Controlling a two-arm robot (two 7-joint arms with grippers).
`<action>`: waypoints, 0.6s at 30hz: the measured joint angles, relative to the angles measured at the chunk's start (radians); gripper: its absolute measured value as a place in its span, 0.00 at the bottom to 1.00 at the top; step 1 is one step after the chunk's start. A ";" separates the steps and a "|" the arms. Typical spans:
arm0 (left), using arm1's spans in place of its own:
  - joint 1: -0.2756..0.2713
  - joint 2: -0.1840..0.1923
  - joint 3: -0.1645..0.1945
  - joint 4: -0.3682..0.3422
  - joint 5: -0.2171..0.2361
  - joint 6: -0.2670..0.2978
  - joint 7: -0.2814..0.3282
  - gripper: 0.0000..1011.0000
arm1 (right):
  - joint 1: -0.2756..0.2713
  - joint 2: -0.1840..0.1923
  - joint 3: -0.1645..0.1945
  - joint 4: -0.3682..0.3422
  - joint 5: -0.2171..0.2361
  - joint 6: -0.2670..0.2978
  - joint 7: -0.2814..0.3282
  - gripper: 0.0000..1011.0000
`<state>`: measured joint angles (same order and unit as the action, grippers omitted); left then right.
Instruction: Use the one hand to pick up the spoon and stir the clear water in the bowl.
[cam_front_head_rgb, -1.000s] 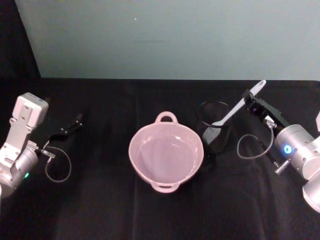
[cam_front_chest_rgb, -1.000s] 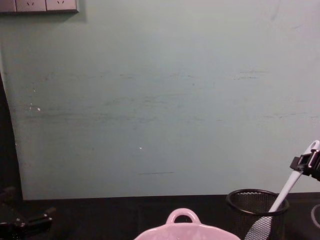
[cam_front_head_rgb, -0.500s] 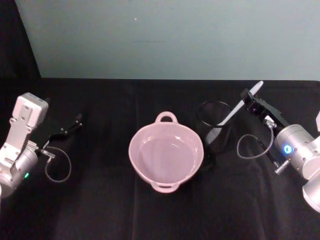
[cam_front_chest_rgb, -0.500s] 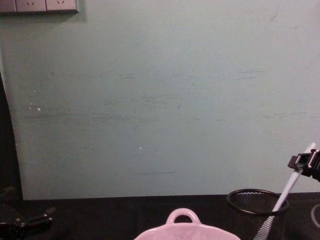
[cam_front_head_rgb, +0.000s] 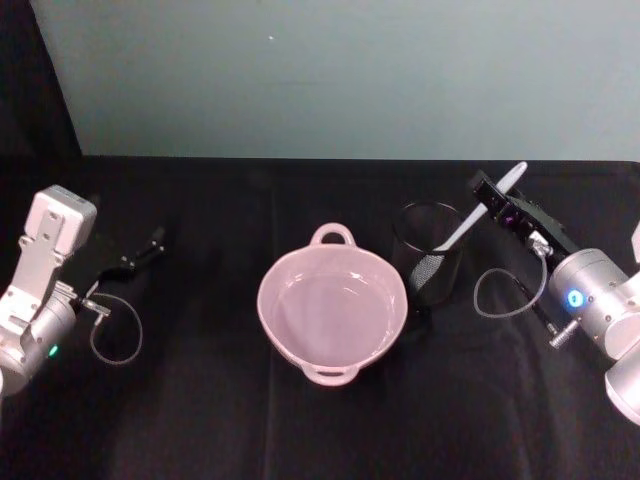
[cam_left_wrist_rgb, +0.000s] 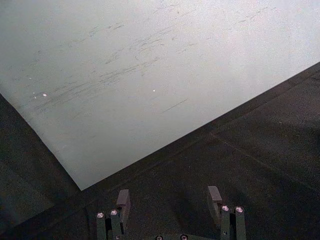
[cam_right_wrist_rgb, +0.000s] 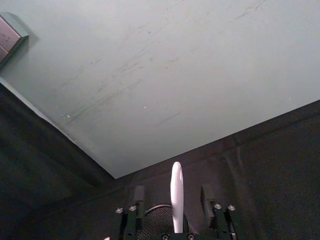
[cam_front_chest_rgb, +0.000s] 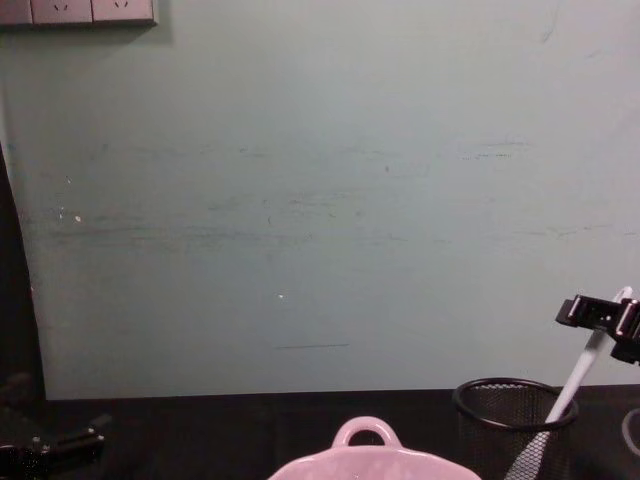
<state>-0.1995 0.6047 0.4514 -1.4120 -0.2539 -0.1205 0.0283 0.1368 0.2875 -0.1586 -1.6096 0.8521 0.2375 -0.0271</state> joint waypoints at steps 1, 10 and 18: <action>0.000 0.000 0.000 0.000 0.000 0.000 0.000 1.00 | 0.000 0.000 0.000 0.000 0.000 0.000 0.000 0.70; 0.000 0.000 0.000 0.000 0.000 0.000 0.000 1.00 | 0.000 0.021 -0.015 -0.030 -0.012 0.020 -0.027 0.96; 0.000 0.000 0.000 0.000 0.000 0.000 0.000 1.00 | -0.027 0.067 -0.026 -0.117 -0.069 0.048 -0.070 0.99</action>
<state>-0.1995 0.6047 0.4514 -1.4120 -0.2539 -0.1205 0.0283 0.1102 0.3541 -0.1844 -1.7262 0.7833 0.2856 -0.0972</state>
